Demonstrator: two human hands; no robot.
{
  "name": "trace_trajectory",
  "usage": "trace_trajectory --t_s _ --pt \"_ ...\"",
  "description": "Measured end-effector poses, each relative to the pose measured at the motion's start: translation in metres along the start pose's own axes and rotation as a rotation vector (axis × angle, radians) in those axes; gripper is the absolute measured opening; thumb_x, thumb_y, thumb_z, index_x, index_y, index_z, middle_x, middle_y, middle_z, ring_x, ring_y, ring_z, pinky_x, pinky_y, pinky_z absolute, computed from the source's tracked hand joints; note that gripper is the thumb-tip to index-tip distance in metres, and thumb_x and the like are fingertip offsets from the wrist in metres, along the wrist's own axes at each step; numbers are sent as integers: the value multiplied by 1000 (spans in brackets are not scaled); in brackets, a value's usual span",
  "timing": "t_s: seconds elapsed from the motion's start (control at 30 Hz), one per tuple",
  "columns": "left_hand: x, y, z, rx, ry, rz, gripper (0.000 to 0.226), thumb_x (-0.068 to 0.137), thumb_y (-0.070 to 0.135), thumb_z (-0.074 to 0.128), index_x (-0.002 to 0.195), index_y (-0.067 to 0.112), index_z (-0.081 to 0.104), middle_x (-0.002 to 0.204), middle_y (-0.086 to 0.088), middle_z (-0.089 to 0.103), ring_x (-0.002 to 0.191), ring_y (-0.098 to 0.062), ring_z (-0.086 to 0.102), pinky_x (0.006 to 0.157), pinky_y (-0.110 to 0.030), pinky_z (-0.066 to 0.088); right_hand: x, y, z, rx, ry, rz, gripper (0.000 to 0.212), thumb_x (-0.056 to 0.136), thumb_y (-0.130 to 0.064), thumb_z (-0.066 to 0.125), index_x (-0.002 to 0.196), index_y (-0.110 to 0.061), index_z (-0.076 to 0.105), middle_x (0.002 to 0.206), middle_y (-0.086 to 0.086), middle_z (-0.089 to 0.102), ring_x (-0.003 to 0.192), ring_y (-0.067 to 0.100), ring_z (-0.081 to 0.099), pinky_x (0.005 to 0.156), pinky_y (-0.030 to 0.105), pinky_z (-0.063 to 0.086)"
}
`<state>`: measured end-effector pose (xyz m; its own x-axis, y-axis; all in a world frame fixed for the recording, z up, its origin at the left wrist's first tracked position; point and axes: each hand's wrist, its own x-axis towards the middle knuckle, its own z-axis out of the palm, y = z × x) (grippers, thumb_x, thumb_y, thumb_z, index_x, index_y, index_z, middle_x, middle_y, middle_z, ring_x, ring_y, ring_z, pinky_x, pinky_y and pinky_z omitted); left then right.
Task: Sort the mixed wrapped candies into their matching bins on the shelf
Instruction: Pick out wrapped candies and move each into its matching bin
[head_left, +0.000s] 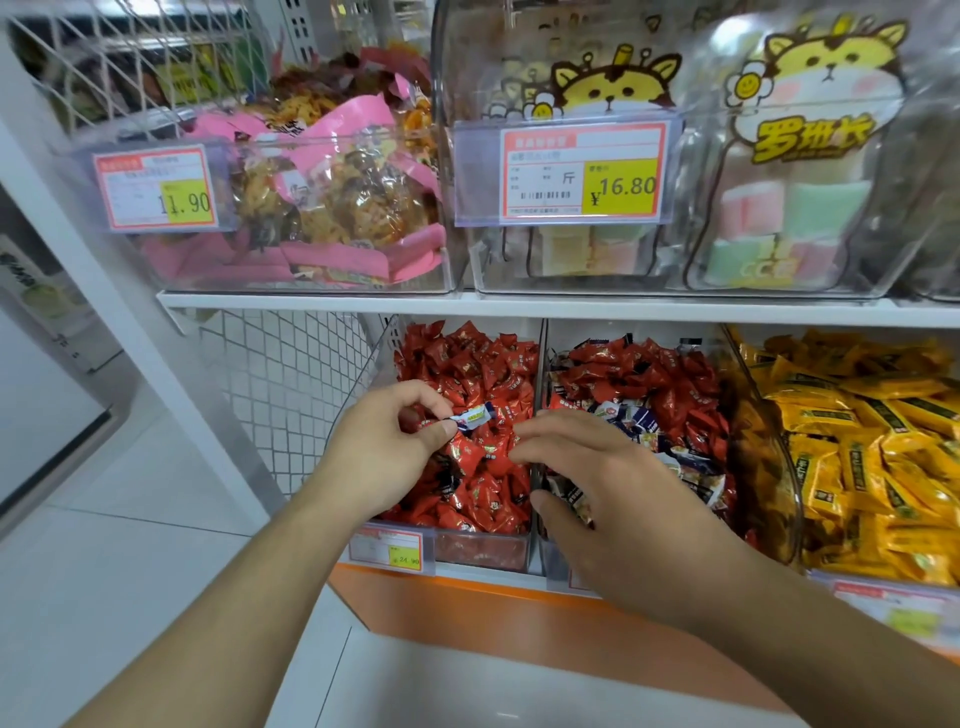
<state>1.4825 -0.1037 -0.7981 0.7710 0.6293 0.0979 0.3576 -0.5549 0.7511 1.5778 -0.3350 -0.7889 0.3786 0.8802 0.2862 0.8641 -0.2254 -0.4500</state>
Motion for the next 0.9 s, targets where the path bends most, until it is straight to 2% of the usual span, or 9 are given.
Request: trace_trajectory --t_s 0.13,0.23,0.33,0.47,0.53,0.6,0.67,0.73,0.9 --pt "-3 6 -1 -87 16 -46 14 94 24 75 84 33 70 91 14 73 61 -21 64 57 -25 48 0 0 1 11 39 27 36 98 -19 63 133 -28 65 141 -19 53 140 -6 35 110 1 15" --pt "-6 11 -2 -145 23 -40 15 94 21 76 83 31 70 85 4 74 74 -26 71 67 -29 52 0 1 0 -2 55 45 37 99 -20 61 135 -27 62 141 -18 53 139 -6 35 108 -1 14" --pt "-10 25 -5 -235 14 7 16 92 18 77 83 30 72 83 1 75 83 -19 73 83 -33 55 1 1 -2 31 84 110 48 102 -27 59 148 -34 46 150 -18 45 142 -3 33 106 2 19" --pt "-23 50 0 -348 -142 92 10 89 12 79 89 21 74 85 -1 77 84 -17 74 84 -29 57 6 -1 -12 121 163 171 65 101 -31 63 156 -43 30 154 -26 37 138 -9 34 100 1 27" --pt "-28 58 8 -351 -210 139 12 88 12 80 90 22 75 89 -3 76 87 -18 75 87 -29 59 8 0 -18 102 211 167 50 100 -29 66 146 -39 48 139 -25 51 124 -9 45 96 2 37" --pt "-30 61 16 -332 -233 160 15 87 15 82 92 27 75 91 0 76 87 -17 75 89 -32 60 6 3 -24 41 267 181 24 98 -29 68 122 -31 67 116 -19 66 105 0 59 90 17 49" --pt "-30 61 23 -309 -197 168 16 87 19 83 94 30 74 91 4 76 85 -15 74 88 -37 61 4 10 -31 -3 310 238 10 98 -30 69 107 -29 71 100 -16 68 88 3 62 79 27 54" --pt "-29 62 29 -291 -130 185 14 87 24 83 93 33 74 88 6 75 85 -14 73 86 -39 61 1 21 -39 -32 322 309 11 99 -31 68 109 -30 70 98 -15 65 82 3 60 72 24 52" --pt "-34 81 42 -216 -99 253 15 92 35 77 107 37 75 100 23 74 101 5 67 93 -23 54 -3 34 -53 -59 298 463 38 99 -31 63 137 -27 63 125 -4 63 114 17 58 93 28 46"
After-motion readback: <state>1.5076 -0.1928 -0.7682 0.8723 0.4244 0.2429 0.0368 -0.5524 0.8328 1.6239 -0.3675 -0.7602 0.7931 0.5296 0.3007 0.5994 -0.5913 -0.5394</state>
